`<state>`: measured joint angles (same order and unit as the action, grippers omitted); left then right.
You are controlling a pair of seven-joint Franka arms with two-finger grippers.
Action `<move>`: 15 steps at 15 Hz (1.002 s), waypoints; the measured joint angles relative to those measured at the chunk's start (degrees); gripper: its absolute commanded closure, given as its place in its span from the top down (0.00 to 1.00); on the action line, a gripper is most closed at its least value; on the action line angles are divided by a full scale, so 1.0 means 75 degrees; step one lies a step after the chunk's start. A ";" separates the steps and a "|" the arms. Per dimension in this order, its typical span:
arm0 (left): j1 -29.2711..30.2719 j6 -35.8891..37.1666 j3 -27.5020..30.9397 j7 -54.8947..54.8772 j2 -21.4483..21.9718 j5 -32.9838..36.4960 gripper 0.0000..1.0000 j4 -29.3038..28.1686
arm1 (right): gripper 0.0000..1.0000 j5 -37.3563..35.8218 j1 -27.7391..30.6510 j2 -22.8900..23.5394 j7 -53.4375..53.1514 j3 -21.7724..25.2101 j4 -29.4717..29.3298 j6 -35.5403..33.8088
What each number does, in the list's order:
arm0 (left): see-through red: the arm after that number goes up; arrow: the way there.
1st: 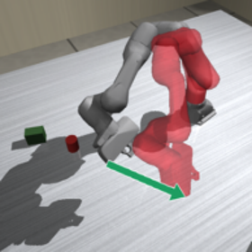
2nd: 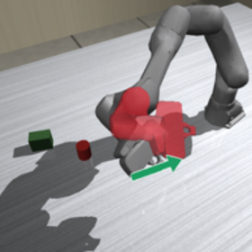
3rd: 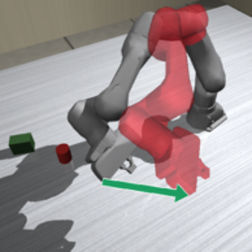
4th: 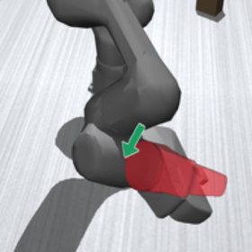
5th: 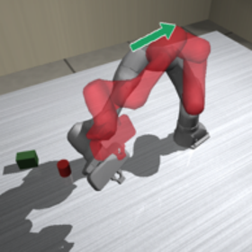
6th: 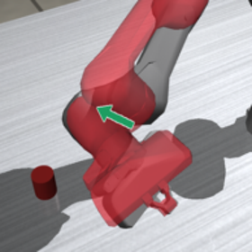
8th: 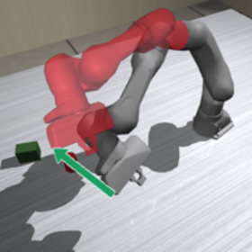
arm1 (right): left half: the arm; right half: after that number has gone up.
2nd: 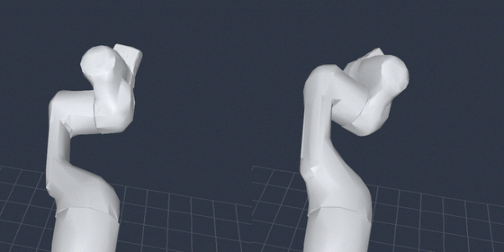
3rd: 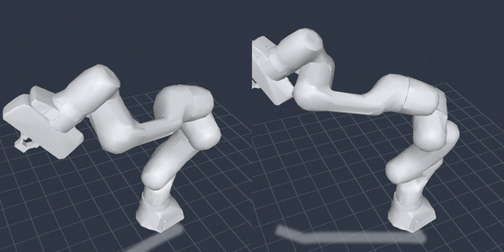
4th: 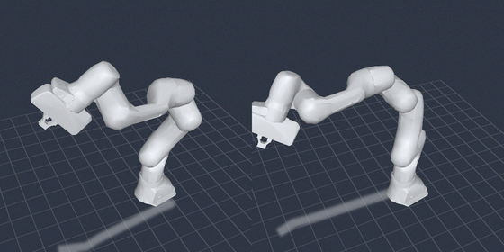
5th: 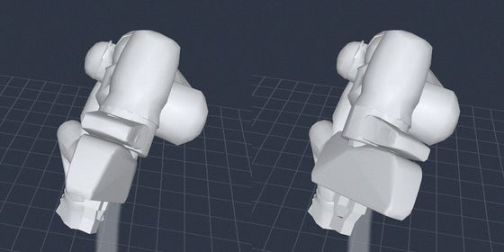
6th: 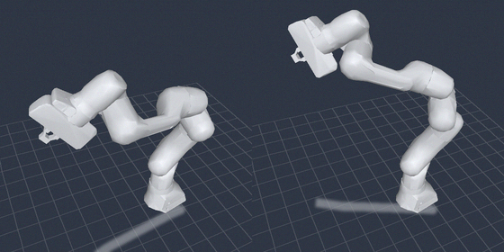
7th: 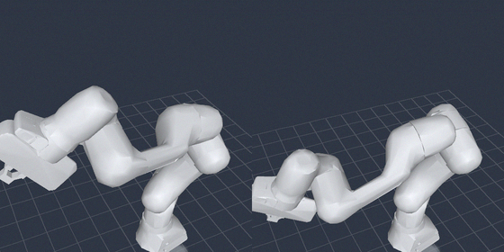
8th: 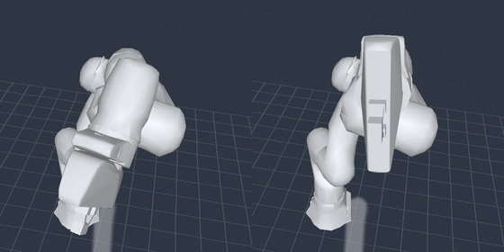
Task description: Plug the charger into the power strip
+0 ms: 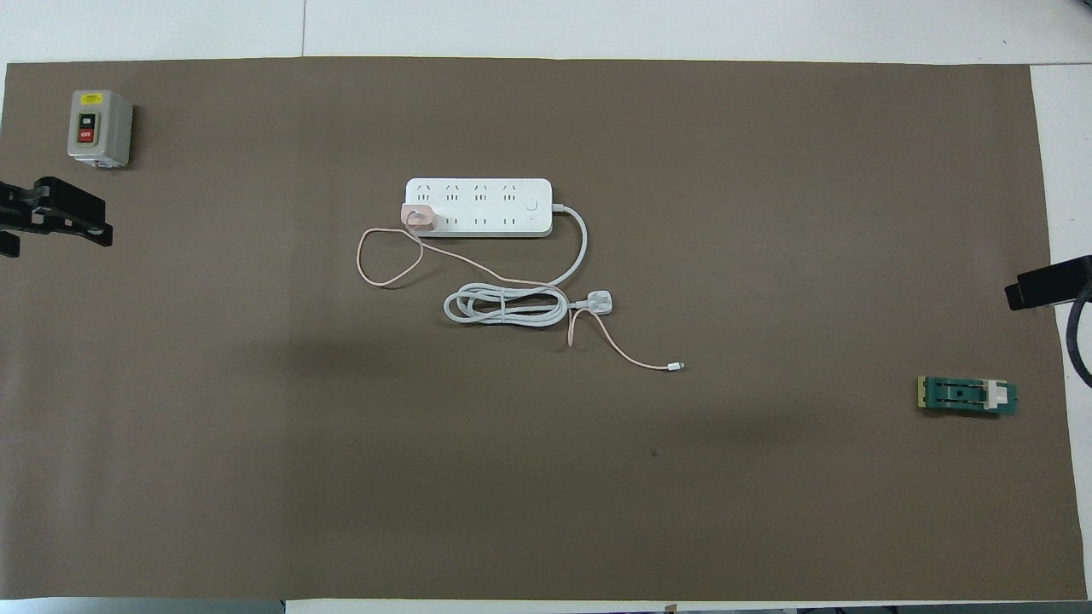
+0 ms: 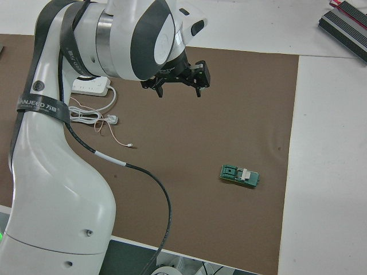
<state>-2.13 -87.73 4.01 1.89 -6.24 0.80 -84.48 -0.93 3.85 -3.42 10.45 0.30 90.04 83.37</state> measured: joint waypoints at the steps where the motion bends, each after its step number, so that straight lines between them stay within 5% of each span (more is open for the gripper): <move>1: 0.0000 0.0000 -0.0014 0.0001 0.0036 0.0000 0.98 -0.0003 | 1.00 0.0000 0.0000 0.0000 0.0000 0.0000 0.0000 0.0000; 5: 0.0054 -0.0021 -0.0032 0.0001 0.0176 0.0001 1.00 -0.0223 | 1.00 0.0000 0.0000 0.0000 0.0000 0.0000 0.0000 0.0000; 10: 0.0117 -0.0166 -0.0084 -0.0026 0.1261 -0.0008 1.00 -0.1422 | 1.00 0.0000 0.0000 0.0000 0.0000 0.0000 0.0000 0.0000; 15: 0.0076 -0.0166 -0.0311 -0.0052 0.1374 -0.0041 1.00 -0.1597 | 1.00 0.0000 0.0000 0.0000 0.0000 0.0000 0.0000 0.0000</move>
<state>-1.56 -88.98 1.68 1.50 4.06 0.49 -96.46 -0.93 3.85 -3.42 10.45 0.30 90.04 83.37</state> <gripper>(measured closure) 0.000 0.000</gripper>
